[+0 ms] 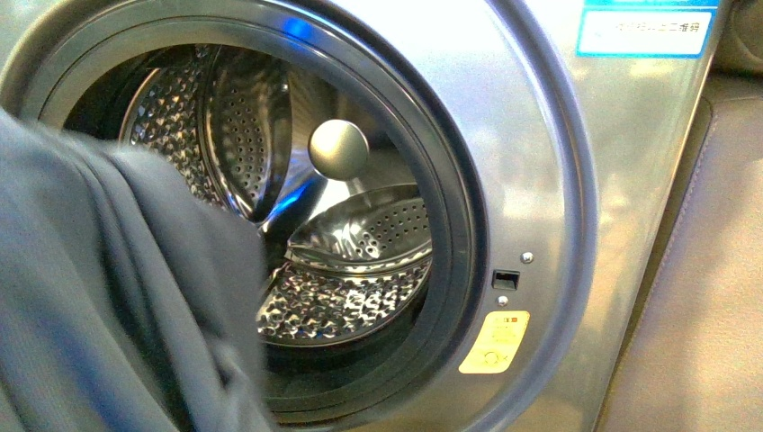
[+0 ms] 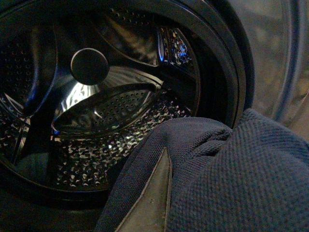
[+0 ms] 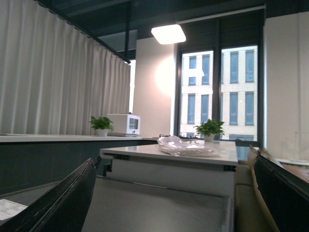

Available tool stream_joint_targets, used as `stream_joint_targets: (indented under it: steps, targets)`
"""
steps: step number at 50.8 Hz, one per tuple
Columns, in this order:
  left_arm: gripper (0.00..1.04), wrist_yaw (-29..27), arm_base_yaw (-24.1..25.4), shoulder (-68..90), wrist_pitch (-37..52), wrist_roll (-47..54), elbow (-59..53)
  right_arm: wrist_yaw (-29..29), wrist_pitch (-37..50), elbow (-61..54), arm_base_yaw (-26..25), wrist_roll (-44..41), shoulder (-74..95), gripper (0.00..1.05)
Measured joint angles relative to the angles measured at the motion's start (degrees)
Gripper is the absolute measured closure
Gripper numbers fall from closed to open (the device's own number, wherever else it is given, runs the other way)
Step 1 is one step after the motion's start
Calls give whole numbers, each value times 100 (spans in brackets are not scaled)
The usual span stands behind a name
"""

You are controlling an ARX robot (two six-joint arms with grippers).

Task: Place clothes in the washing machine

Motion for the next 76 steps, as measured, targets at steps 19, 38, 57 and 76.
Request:
stream_joint_targets:
  steps: [19,38,57,76]
  targets:
    - [98,-326,-402,581,566,-7,-50,-157,-103,-2833,-990,713,-1751,8]
    - [98,-664,-796,1106,813,87,-11,501,-334,-5619,-890,1475,-3329,8]
    - [98,-1019,-892,2002,994,234,688,1318,-487,-7453,-522,654,-4242,50]
    - [98,-1416,-922,3571,1161,295,1694,109,-321,-8487,-1596,525,-5119,102]
